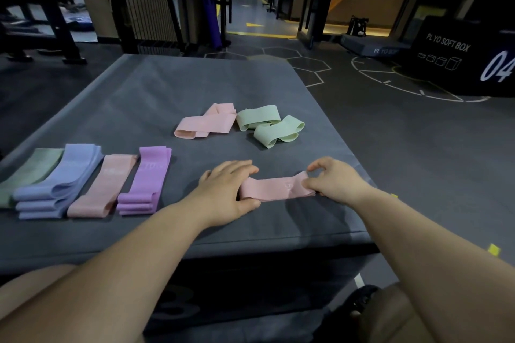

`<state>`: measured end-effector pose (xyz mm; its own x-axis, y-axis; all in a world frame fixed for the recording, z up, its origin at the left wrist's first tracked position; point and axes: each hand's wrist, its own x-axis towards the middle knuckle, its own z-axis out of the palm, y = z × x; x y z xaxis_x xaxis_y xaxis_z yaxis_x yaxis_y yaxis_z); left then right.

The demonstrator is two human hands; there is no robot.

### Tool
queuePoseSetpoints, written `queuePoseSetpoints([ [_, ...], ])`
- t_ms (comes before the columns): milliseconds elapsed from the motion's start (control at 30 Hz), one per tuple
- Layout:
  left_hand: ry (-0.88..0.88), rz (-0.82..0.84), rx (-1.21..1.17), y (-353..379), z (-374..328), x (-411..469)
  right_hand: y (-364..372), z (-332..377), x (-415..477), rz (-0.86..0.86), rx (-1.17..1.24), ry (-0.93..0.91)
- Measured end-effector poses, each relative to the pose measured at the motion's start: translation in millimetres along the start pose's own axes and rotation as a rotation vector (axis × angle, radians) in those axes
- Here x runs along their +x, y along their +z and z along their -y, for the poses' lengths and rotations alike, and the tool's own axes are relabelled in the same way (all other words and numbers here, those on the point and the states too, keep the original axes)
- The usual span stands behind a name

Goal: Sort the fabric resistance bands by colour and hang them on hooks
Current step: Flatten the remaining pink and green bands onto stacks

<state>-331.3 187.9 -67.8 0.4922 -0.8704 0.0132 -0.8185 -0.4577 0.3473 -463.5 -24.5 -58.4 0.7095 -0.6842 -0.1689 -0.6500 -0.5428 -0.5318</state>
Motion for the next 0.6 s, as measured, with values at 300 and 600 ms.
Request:
queuePoseSetpoints([
  [300,0.107,0.157,0.132,15.6,-0.8,2.1,3.5,1.8,-10.0,-0.072,-0.093,-0.167],
  [600,0.097,0.205,0.192,16.3,-0.5,4.6,16.2,1.9,-26.6,0.138,-0.579,-0.372],
])
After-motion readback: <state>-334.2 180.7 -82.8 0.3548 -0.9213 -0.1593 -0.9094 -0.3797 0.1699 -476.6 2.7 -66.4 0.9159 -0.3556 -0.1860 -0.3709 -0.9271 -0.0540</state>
